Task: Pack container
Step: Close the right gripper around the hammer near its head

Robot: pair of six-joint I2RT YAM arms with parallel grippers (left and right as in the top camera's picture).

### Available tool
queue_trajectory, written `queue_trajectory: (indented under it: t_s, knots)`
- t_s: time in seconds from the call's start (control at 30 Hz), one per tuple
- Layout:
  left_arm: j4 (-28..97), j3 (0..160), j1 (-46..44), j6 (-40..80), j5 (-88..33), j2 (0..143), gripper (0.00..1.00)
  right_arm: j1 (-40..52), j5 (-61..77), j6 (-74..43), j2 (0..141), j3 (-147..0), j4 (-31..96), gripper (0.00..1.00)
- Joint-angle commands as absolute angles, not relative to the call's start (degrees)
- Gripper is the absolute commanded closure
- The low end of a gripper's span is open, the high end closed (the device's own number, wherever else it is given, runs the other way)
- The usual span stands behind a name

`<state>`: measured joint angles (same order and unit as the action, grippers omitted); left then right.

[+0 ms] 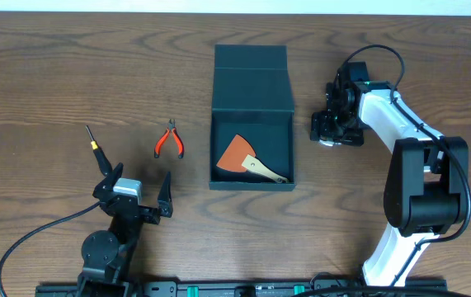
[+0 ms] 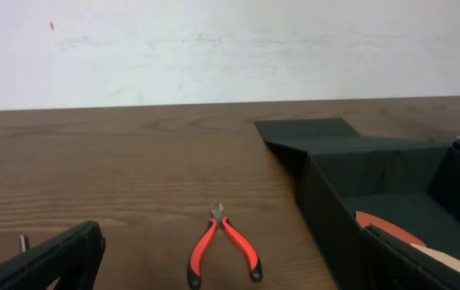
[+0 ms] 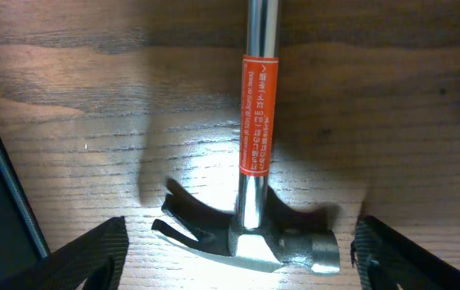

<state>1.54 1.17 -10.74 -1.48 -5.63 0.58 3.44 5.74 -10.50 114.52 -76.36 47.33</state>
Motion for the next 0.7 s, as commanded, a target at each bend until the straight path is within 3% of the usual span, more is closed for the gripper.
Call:
queue_trajectory:
  t_s: [0.0,0.5,0.67]
  knots:
    - [3.60,0.25,-11.07,-1.21,-6.87,0.23,0.01,3.03,4.64,-10.68,115.52,-75.94,47.20,0.16]
    - [3.60,0.25,-11.07,-1.19,-6.87,0.23,0.01,3.07,4.93,-10.68,120.88,-75.94,46.98,0.12]
    - [3.60,0.25,-11.07,-1.19,-6.87,0.23,0.01,3.05,4.95,-10.68,120.88,-75.94,46.96,0.22]
